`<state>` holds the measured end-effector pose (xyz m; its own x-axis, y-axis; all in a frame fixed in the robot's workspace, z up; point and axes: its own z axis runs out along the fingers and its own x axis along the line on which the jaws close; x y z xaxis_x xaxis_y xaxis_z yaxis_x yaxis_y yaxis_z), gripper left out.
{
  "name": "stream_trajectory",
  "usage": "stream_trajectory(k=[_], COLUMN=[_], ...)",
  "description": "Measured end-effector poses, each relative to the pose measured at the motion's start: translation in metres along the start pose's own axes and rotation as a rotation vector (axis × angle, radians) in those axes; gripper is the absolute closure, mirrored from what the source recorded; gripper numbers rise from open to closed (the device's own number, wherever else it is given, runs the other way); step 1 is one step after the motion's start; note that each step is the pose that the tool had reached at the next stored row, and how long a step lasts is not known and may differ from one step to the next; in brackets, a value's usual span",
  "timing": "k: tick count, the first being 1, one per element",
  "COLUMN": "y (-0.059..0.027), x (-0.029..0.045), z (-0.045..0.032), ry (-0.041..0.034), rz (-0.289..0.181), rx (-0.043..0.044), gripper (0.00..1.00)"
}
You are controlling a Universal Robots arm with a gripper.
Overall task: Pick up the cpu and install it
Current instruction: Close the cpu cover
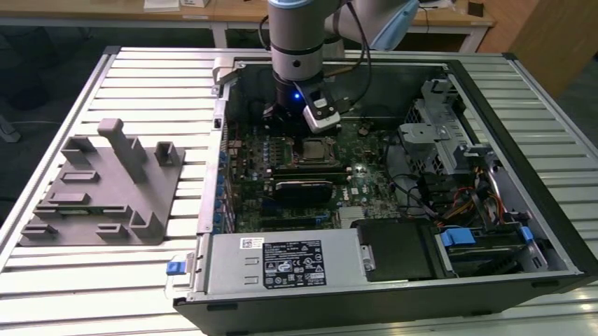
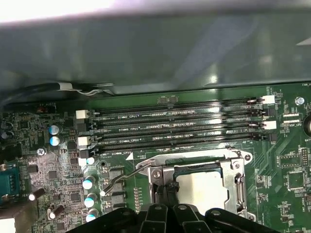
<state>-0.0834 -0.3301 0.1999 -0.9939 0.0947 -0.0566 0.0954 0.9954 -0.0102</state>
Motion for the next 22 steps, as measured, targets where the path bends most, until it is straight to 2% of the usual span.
stream_trajectory(k=[22], y=[-0.0002], x=[0.0034], z=[0.0031], ry=[-0.0004], rz=[0.0], rx=[-0.0003], gripper=[0.89])
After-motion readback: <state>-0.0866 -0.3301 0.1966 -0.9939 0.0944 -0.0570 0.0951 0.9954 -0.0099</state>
